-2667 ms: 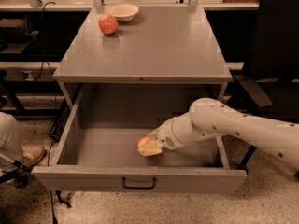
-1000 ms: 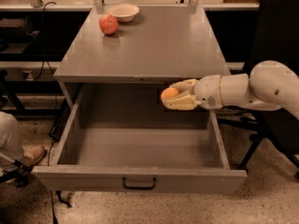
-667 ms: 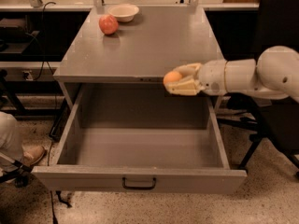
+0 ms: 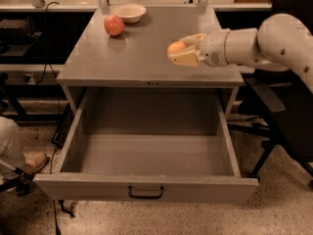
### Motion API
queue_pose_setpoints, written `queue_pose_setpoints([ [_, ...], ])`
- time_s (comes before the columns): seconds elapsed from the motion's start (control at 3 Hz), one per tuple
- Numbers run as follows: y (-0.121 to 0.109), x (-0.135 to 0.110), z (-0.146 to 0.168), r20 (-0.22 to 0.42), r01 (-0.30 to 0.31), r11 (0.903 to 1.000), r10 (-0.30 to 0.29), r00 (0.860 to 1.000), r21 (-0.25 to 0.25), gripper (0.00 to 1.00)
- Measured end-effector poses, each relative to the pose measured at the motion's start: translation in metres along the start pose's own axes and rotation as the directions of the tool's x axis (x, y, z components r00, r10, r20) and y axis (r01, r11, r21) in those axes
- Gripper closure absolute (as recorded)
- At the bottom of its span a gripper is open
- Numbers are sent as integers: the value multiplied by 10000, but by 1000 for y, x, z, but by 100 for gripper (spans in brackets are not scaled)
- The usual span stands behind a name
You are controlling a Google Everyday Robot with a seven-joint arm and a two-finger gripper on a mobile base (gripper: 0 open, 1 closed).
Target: Pick orange from top drawer and place on counter
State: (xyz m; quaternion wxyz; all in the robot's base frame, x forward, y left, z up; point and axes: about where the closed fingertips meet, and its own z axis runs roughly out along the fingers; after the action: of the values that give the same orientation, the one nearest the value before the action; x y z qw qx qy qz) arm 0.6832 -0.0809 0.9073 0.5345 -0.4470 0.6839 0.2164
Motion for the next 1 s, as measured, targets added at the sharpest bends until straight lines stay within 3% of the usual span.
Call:
queue_pose_setpoints([
  [0.33, -37, 4, 52, 43, -762, 9969, 761, 9971, 181, 100],
  [0.67, -54, 15, 87, 36, -1400, 9898, 1400, 9901, 252, 100],
  [1.0, -65, 31, 113, -129, -1950, 9804, 1955, 9806, 291, 83],
])
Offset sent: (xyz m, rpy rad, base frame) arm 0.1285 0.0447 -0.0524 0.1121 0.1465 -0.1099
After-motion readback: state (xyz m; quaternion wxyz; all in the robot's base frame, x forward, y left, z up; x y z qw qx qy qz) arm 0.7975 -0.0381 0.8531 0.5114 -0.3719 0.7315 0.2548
